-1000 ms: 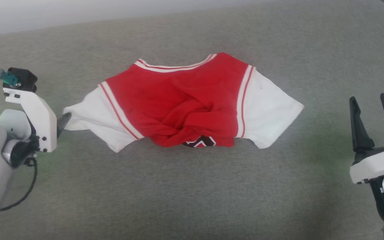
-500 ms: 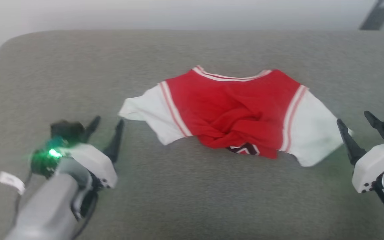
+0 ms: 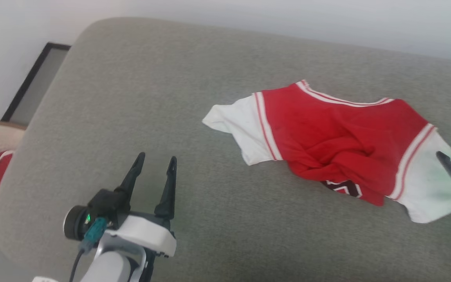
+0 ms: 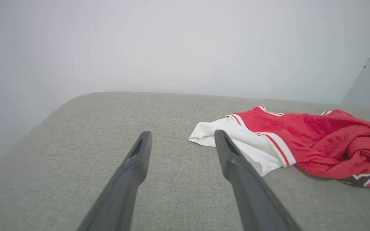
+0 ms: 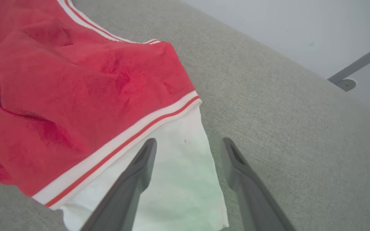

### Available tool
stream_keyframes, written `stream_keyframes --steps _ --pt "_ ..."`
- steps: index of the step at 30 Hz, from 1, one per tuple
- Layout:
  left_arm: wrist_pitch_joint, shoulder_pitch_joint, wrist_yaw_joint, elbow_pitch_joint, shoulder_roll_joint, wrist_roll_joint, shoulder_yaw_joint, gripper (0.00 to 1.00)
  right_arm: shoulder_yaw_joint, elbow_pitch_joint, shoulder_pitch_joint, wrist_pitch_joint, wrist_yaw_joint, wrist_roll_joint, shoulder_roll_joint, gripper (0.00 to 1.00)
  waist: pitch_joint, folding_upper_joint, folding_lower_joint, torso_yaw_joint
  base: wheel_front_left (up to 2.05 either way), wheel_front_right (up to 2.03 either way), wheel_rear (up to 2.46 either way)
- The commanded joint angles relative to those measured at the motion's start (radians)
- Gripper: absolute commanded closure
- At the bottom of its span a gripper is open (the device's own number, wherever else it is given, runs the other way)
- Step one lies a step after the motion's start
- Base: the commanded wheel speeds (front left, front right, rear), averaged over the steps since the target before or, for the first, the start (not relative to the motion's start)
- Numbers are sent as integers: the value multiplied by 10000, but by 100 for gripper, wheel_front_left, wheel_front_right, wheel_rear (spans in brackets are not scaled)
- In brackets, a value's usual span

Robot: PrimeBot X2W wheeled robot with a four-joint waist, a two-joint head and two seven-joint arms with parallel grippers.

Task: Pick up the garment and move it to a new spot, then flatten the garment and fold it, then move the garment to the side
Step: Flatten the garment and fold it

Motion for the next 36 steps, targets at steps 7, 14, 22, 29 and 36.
stream_keyframes --steps 7,14,22,29,36 --pt "-46 958 -796 -941 -842 1376 1102 0 913 659 -907 1714 -18 1669 -1431 0 495 -1 0 566 0 0 0" --pt "-47 971 -1425 -1083 -1518 1950 1804 0 1609 1016 -1615 2573 -18 2422 -2039 0 1019 -1 0 747 0 0 0" --pt "-47 588 -2234 -868 -2021 2440 2312 0 2822 1047 -1941 3419 -18 3335 -2331 3 1472 -1 0 719 0 0 0" --pt "-48 -862 -2844 -307 -1518 2627 1814 0 3163 1228 -2402 2815 -19 3337 -2243 100 1659 -1 0 433 0 0 0" --pt "792 -4479 -2903 1219 146 919 -1142 0 3596 1348 -2959 2621 -30 3444 -2225 100 2029 -1 0 115 0 0 0"
